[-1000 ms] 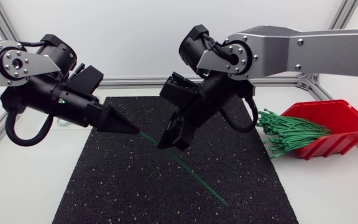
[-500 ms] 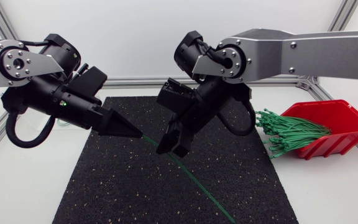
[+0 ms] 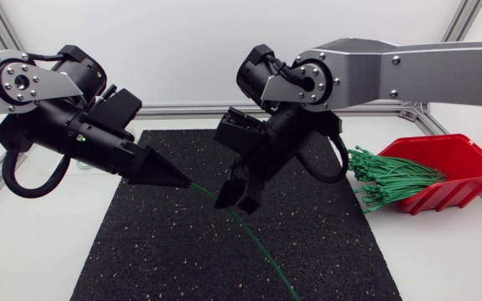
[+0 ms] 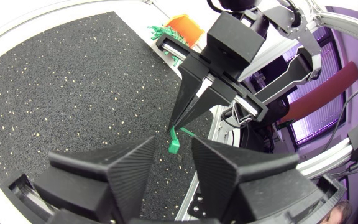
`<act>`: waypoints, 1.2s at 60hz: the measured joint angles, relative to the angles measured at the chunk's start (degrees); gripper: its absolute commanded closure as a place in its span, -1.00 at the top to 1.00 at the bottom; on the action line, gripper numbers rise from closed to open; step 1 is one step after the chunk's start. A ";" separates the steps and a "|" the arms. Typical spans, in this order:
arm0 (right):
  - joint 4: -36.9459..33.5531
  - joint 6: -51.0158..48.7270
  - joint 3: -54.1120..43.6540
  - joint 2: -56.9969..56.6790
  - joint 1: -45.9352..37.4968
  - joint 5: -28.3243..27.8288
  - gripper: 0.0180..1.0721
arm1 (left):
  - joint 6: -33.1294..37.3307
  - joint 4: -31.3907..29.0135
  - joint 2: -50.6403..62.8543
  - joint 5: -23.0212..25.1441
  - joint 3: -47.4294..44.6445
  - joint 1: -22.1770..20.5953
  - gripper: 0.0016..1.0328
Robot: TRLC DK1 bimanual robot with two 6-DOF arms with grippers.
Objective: Take a green cable tie from the red box, thread the tail through the head to close it, then place it in the transparent bin on the left.
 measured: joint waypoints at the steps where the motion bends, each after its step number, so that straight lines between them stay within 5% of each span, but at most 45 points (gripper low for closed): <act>1: -0.04 0.00 0.00 -0.02 -0.11 0.00 -0.89 | 0.00 -0.09 0.00 0.02 0.02 0.15 0.86; 22: -0.13 1.84 -0.74 -5.18 -4.28 -0.02 -0.89 | -6.14 2.91 0.09 5.03 0.07 4.42 0.93; 37: -1.29 6.64 -0.76 -12.52 -6.60 -2.99 -0.89 | -22.69 24.98 -1.07 5.84 -5.22 6.34 0.92; 54: -2.97 16.46 -2.75 -19.23 -7.06 -7.65 -0.89 | -34.07 37.94 -4.39 2.36 -12.98 5.75 0.92; 72: -4.42 29.14 -7.50 -25.09 -9.35 -15.82 -0.89 | -41.92 44.37 -9.03 0.37 -18.05 2.67 0.92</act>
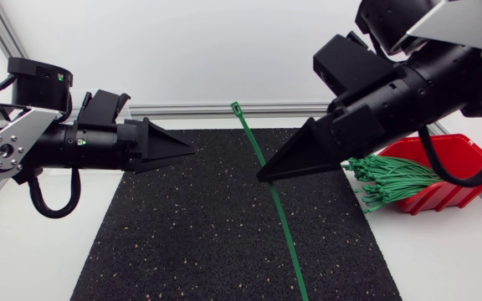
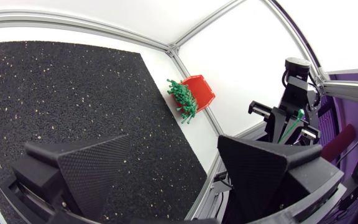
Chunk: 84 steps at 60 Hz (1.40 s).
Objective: Take a green cable tie from the red box, thread the tail through the head to close it, then place it in the transparent bin on the left.
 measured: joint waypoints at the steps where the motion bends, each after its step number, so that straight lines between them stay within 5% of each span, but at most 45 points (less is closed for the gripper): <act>1: 0.26 0.87 -0.42 -0.52 0.00 -0.24 -0.89 | -0.28 0.20 -0.22 -0.02 -0.04 -0.17 0.92; 18: 6.29 9.90 -5.05 -7.30 0.81 -1.07 -0.89 | -4.48 2.93 -2.23 -3.06 -1.53 -1.81 0.92; 60: 15.56 8.39 -10.36 -0.68 1.14 -1.60 -0.89 | -9.38 14.38 -9.20 -5.57 -4.59 -4.07 0.92; 84: 18.53 8.20 -10.19 5.64 0.76 -6.88 -0.89 | -10.69 18.36 -12.50 -5.27 -7.13 -10.69 0.92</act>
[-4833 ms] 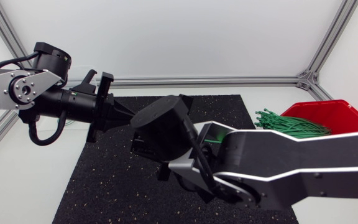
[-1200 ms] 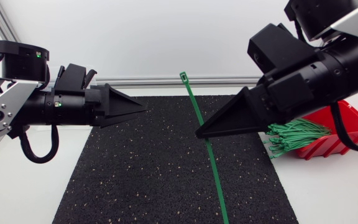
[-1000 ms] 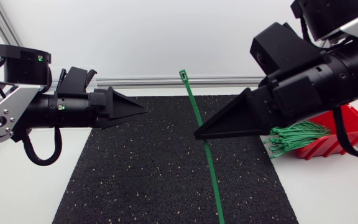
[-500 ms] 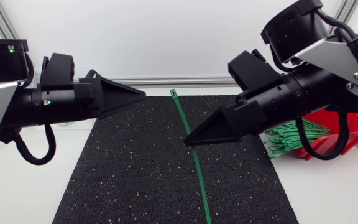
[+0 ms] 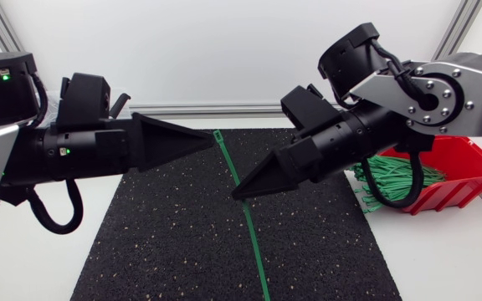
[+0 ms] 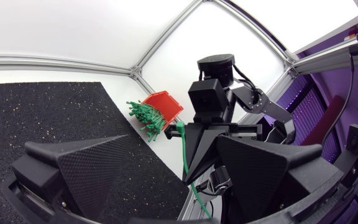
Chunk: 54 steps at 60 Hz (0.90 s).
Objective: Take a green cable tie from the red box, thread the tail through the head to close it, then place it in the transparent bin on the left.
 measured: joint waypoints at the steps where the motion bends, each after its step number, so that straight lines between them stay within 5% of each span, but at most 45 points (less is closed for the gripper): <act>1: 0.13 0.00 0.00 0.09 0.00 -0.26 -0.89 | -0.02 0.02 0.00 0.04 0.00 -0.07 0.92; 32: 8.48 5.95 -0.09 0.28 0.07 -1.27 -0.89 | -5.40 8.81 4.20 1.29 0.04 -1.27 0.85; 54: 13.60 8.61 -0.46 1.64 0.02 -4.61 -0.89 | -7.39 10.54 4.52 1.92 1.25 -1.57 0.47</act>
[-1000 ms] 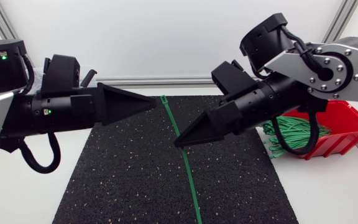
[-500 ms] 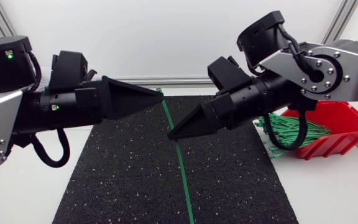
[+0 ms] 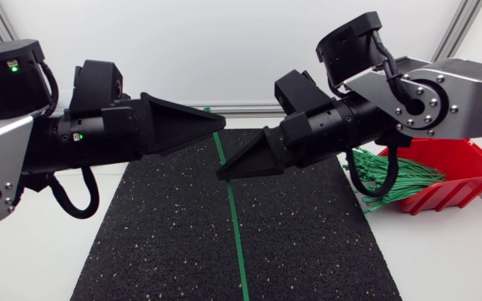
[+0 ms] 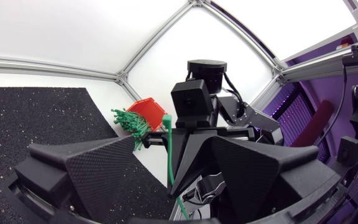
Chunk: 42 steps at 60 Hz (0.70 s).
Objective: Take a green cable tie from the red box, thread the tail through the head to close it, then place it in the transparent bin on the left.
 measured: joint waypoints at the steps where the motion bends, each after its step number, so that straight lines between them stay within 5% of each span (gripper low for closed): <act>1: 0.26 0.02 0.00 0.20 -0.02 -0.13 -0.89 | -0.09 0.15 0.11 0.24 0.09 0.00 0.44; 27: 2.47 0.44 -0.81 1.46 -1.27 -2.05 -0.89 | -3.10 4.04 3.08 1.90 0.74 0.00 0.05; 36: 2.62 0.44 -1.03 1.66 -1.53 -2.16 -0.89 | -3.32 4.24 3.61 1.92 0.74 0.07 -0.36; 42: 3.19 0.44 -1.20 1.79 -1.64 -2.23 -0.89 | -3.63 4.48 3.87 1.90 0.74 0.17 -0.45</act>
